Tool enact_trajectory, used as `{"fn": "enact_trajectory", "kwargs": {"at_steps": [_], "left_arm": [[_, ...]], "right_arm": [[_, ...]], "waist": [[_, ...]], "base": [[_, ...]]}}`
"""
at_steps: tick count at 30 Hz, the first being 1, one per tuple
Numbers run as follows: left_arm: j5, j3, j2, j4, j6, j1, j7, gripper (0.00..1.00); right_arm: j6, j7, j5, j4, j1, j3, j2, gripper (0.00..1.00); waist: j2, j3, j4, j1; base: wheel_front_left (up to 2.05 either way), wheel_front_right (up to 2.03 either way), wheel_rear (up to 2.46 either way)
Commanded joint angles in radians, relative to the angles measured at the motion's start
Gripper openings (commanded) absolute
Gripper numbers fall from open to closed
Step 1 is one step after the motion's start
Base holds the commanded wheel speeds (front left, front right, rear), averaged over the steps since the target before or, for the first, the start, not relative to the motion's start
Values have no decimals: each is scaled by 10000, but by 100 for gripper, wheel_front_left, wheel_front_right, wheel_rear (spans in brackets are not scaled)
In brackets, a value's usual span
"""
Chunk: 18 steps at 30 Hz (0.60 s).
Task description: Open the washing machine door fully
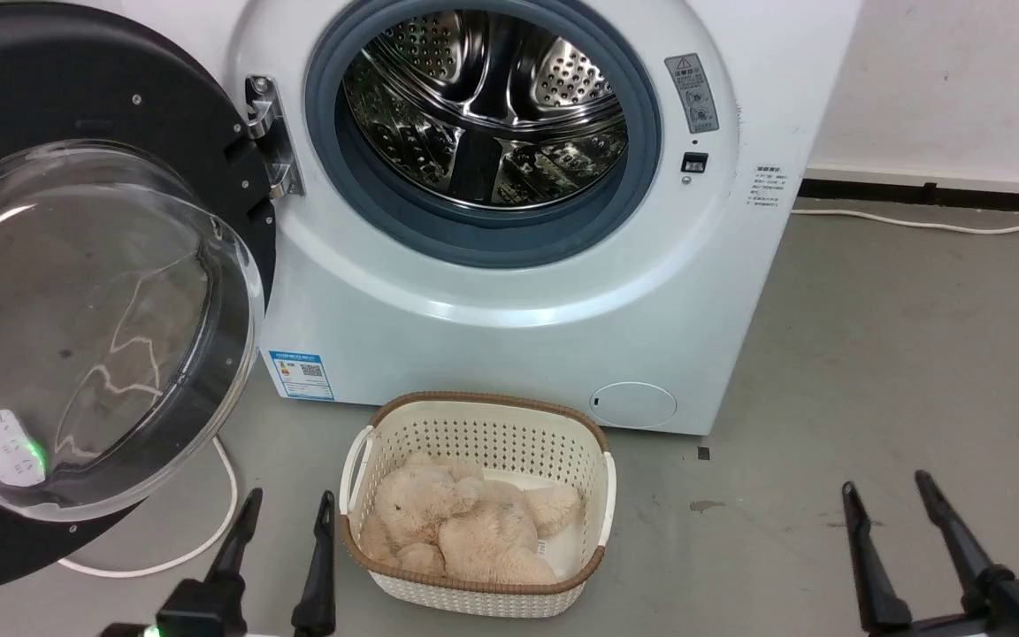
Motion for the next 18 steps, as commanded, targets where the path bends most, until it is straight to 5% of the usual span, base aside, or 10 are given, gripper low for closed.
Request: {"fn": "enact_trajectory", "kwargs": {"at_steps": [1, 18], "left_arm": [[66, -10, -28, 24, 59, 145, 6, 100], [375, -212, 114, 201, 300, -19, 20, 100]], "right_arm": [[6, -4, 53, 31, 166, 25, 13, 100], [6, -50, 292, 421, 170, 415, 13, 100]], "waist": [[0, -7, 0, 0], [0, -16, -16, 0]], "base": [[0, 0, 0], [0, 0, 0]]}}
